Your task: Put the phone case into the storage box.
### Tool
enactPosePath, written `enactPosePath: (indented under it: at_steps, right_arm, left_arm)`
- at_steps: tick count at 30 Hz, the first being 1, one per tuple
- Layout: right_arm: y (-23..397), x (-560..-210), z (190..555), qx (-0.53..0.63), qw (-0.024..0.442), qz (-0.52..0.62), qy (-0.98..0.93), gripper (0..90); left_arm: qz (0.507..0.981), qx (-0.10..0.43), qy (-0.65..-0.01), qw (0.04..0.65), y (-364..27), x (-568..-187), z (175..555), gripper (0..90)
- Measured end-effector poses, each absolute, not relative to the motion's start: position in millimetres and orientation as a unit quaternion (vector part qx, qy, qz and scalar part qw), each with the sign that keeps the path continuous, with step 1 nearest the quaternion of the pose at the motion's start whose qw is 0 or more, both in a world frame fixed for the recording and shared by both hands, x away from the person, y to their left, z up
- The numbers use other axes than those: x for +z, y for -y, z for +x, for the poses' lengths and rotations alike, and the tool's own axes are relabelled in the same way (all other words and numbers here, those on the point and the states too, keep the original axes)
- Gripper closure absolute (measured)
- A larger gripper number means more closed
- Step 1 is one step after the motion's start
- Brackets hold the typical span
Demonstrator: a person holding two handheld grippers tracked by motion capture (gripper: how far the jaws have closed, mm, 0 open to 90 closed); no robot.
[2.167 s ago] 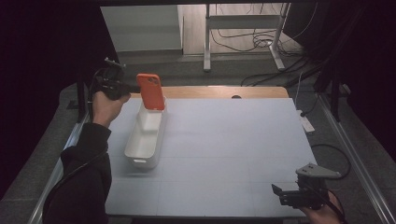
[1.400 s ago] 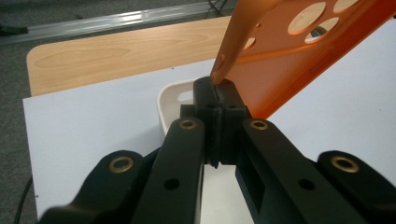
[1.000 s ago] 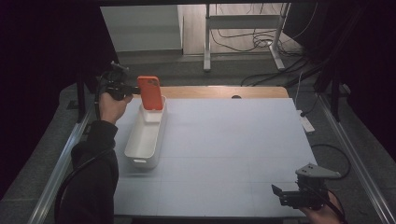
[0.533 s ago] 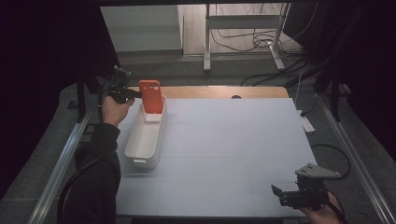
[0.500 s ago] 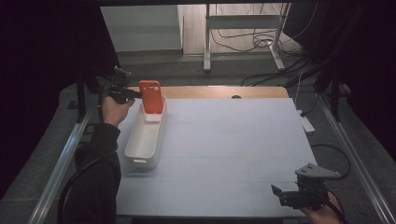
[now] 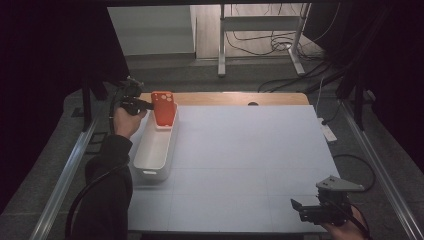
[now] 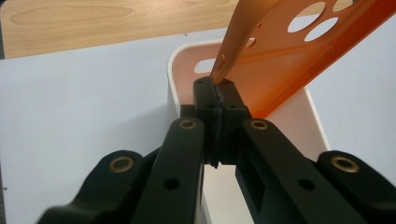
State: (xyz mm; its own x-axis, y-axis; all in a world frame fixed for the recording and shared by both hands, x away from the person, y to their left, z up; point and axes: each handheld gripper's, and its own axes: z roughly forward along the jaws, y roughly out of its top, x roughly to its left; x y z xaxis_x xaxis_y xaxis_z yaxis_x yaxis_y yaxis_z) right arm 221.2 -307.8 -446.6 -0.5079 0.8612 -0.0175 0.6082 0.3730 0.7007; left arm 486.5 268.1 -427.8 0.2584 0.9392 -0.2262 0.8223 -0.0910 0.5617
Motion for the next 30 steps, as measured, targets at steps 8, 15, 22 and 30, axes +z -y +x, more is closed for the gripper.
enactPosePath:
  at_steps: [8, 15, 22, 30]
  right_arm:
    - [308, -447, 221, 0.323, 0.193, 0.456, -0.807, 0.0]
    - [307, -447, 221, 0.322, 0.192, 0.453, -0.809, 0.0]
    - [307, -447, 221, 0.322, 0.191, 0.451, -0.81, 0.0]
    - [307, -447, 221, 0.322, 0.192, 0.451, -0.81, 0.0]
  left_arm:
    - [0.731, 0.094, -0.607, 0.297, -266, -437, 488, 89.5]
    - [0.732, 0.096, -0.609, 0.289, -262, -442, 491, 89.2]
    - [0.724, 0.094, -0.613, 0.303, -265, -444, 492, 85.1]
    - [0.724, 0.094, -0.599, 0.328, -264, -436, 488, 72.8]
